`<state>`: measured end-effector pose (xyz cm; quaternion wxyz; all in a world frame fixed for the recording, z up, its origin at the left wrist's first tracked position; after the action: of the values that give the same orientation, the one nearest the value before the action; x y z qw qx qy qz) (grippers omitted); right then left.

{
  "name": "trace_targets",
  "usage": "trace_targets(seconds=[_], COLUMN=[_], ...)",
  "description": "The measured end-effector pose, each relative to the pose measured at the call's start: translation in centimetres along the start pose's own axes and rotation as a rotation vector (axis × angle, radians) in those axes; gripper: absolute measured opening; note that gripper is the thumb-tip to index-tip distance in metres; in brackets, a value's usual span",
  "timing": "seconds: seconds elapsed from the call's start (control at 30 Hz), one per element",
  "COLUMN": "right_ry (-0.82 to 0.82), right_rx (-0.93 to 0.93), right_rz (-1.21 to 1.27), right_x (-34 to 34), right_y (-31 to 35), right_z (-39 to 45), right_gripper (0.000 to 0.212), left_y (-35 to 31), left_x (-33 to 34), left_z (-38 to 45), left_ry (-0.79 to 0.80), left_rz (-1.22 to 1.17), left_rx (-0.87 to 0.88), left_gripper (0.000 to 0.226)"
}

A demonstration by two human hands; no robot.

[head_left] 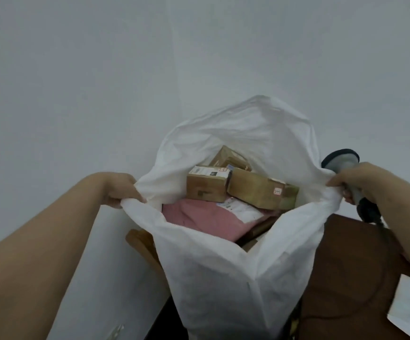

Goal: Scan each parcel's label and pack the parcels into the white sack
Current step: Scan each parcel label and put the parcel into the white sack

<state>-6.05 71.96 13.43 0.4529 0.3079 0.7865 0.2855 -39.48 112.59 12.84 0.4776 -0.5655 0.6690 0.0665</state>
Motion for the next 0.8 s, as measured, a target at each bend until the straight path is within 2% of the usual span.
trace_targets(seconds=[0.1,0.17,0.2,0.23,0.27,0.3,0.33,0.37,0.4,0.43,0.47,0.53,0.63,0.73,0.8], right_ry=[-0.088,-0.101,-0.099,-0.09,-0.07,-0.065,-0.063,-0.076,-0.096,-0.129,-0.166,-0.225,-0.225,-0.198,-0.199], right_rx=[0.03,0.046,0.043,0.033,0.023,0.009,-0.004,-0.015,-0.033,-0.06,-0.1,-0.208,-0.285,-0.253,-0.219], right_rz=[-0.025,-0.021,-0.015,0.0,0.018,0.043,0.078,0.102,0.135,0.171,0.199,0.228,0.199,0.109,0.042], right_x=[-3.2,-4.5,-4.6,-4.4,-4.1,-3.8,-3.5,-3.4,-3.3,-3.3,-3.4,-3.1,-1.8,-0.6,0.0], right_y=[-1.4,-1.9,-1.9,-1.8,-1.6,-1.3,-0.9,-0.4,0.2,0.8,1.5,2.9,4.1,3.7,2.7], right_z=[-0.6,-1.3,-1.9,-2.3,-2.5,-2.5,-2.7,-2.8,-3.0,-3.0,-3.2,-3.5,-3.7,-3.0,-2.3], right_gripper=[0.039,0.034,0.024,0.018,0.021,0.03,0.04,0.047,0.052,0.054,0.054,0.049,0.046,0.053,0.061], left_y=[2.3,3.6,3.7,3.4,2.5,1.0,-1.2,-3.9,-6.7,-9.3,-11.7,-14.9,-16.1,-13.8,-12.8], left_x=[-3.4,-3.6,-3.0,-2.4,-2.0,-2.3,-3.2,-3.9,-3.8,-2.8,-0.6,5.3,13.9,20.9,23.8], left_z=[-0.6,-1.5,-2.1,-2.2,-2.2,-2.0,-2.1,-2.7,-3.4,-4.4,-5.3,-5.9,-6.0,-7.9,-9.9], left_ry=[-0.117,-0.094,-0.058,-0.03,-0.04,-0.132,-0.289,-0.447,-0.537,-0.527,-0.422,-0.083,0.349,0.871,1.083], left_rz=[0.155,0.257,0.294,0.303,0.316,0.368,0.42,0.417,0.353,0.259,0.151,0.033,0.235,0.358,0.336], left_rx=[-0.045,-0.118,-0.156,-0.183,-0.186,-0.156,-0.065,0.077,0.245,0.417,0.554,0.68,0.678,0.65,0.685], left_gripper=[0.018,0.01,0.016,0.033,0.058,0.084,0.101,0.105,0.099,0.087,0.073,0.056,0.072,0.057,0.058])
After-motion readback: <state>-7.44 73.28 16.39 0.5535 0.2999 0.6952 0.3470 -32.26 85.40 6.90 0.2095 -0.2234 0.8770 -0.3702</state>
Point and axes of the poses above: each hand's wrist, its own z-axis towards the middle knuckle, its own x-axis out of the palm, y = z × x, the point moved 7 cm from there along z, towards the middle knuckle, and after that the axes turned 1 degree about x, right-handed, at the moved point
